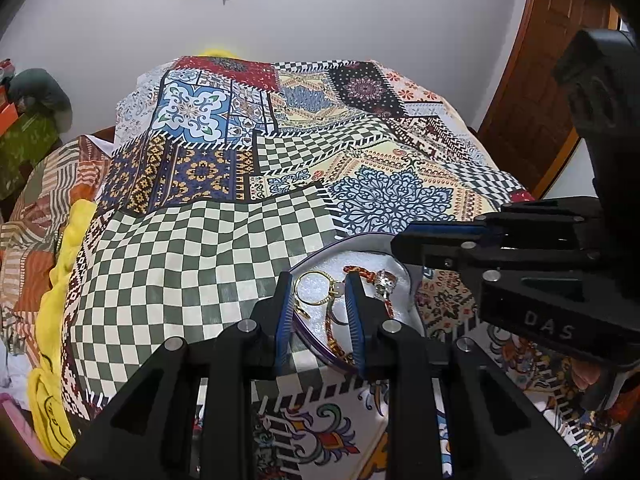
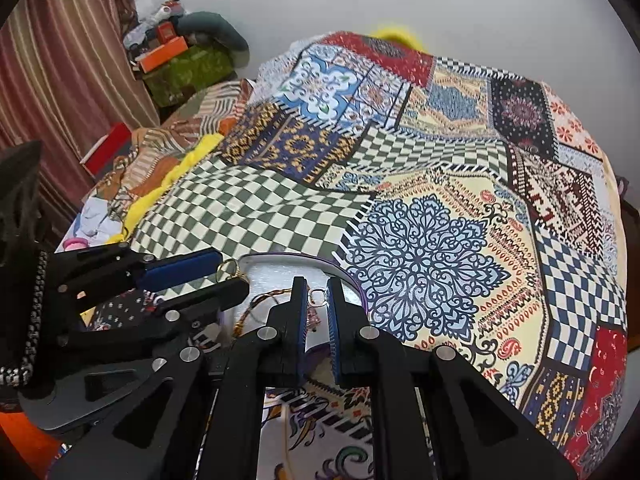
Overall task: Organize jewelry
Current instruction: 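Carry the bracelet and gold ring into the purple heart tin and open both tools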
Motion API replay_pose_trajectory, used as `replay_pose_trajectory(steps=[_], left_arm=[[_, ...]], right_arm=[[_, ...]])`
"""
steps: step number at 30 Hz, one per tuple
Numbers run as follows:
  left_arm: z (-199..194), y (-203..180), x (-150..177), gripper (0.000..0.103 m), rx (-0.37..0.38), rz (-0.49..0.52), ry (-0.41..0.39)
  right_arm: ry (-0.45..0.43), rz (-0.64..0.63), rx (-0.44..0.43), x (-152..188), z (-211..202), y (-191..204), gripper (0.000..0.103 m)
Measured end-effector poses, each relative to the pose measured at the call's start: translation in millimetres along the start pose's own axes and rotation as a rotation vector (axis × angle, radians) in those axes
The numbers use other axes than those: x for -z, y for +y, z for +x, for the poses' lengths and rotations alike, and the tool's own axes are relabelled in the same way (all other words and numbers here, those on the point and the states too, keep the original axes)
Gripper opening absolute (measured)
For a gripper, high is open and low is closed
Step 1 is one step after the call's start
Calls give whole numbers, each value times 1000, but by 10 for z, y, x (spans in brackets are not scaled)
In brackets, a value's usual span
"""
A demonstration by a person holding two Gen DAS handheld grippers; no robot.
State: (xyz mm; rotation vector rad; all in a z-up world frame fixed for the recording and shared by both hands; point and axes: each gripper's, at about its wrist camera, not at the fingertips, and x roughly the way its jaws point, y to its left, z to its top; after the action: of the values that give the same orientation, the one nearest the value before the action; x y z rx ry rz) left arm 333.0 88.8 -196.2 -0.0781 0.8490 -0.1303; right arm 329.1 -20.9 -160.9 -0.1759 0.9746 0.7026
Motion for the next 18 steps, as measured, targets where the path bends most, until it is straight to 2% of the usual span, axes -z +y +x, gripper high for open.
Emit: replay_pose_trajectory(steps=[8,18], left_arm=[[105,72,-3,25,6,-10,23],[118,65,11,25,22,-11,21]], right_arm=[[37,1,-15,-9,115,-32,9],[38,-21,-6,7,150,-1,9]])
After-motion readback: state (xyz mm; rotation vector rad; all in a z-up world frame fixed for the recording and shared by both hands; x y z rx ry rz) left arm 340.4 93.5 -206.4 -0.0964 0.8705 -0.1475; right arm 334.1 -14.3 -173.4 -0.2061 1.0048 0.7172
